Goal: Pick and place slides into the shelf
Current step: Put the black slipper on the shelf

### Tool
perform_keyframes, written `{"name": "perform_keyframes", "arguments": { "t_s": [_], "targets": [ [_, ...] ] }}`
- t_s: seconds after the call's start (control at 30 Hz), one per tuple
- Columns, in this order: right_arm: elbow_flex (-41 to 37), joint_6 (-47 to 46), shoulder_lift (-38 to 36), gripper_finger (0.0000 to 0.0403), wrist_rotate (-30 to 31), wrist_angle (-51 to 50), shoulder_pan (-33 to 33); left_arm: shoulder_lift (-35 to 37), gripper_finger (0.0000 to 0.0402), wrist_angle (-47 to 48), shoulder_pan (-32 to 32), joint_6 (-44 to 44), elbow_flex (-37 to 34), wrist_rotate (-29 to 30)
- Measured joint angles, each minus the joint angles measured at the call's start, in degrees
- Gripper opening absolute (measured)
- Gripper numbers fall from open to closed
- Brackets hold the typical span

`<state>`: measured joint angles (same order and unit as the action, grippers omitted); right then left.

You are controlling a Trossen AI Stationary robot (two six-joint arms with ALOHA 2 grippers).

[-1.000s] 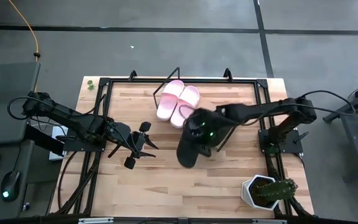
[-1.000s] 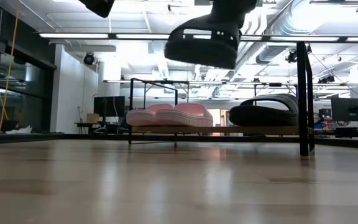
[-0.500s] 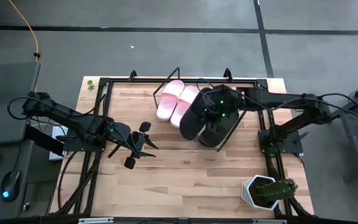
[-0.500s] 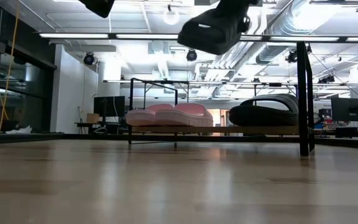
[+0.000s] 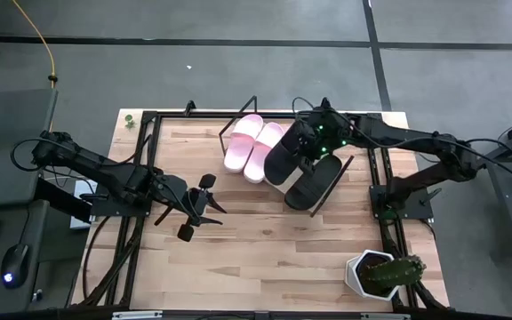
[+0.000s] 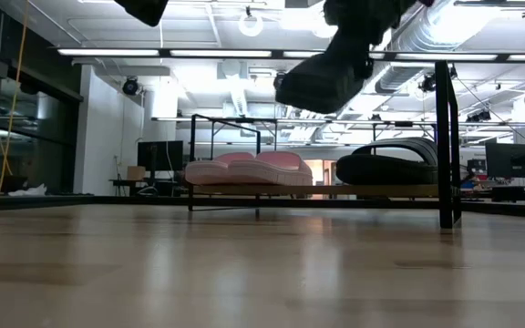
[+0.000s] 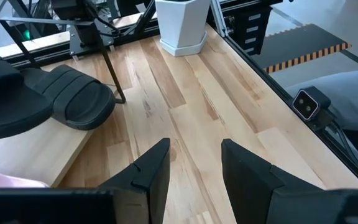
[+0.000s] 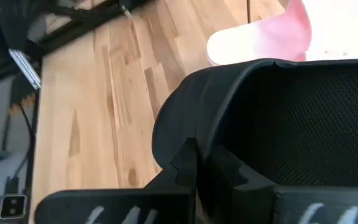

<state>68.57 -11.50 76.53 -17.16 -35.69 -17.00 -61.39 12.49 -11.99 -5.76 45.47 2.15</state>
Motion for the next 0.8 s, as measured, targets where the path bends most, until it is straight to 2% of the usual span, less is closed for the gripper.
{"name": "perform_keyframes", "arguments": {
  "t_s": [0.13,0.5,0.8],
  "targets": [
    [-5.2,-0.8,-2.3,0.0000,-4.0,5.6,-3.1,0.0,0.0128,0.6,0.0,0.0,0.0,0.0],
    [-17.2,-7.8,-6.1,0.0000,-10.1,21.4,-6.9,0.0,0.0128,0.7,0.0,0.0,0.0,0.5],
    [-18.5,-9.0,-6.1,0.0000,-10.4,22.2,-7.0,0.0,0.0128,0.7,0.0,-0.3,0.0,0.5]
  ]
}}
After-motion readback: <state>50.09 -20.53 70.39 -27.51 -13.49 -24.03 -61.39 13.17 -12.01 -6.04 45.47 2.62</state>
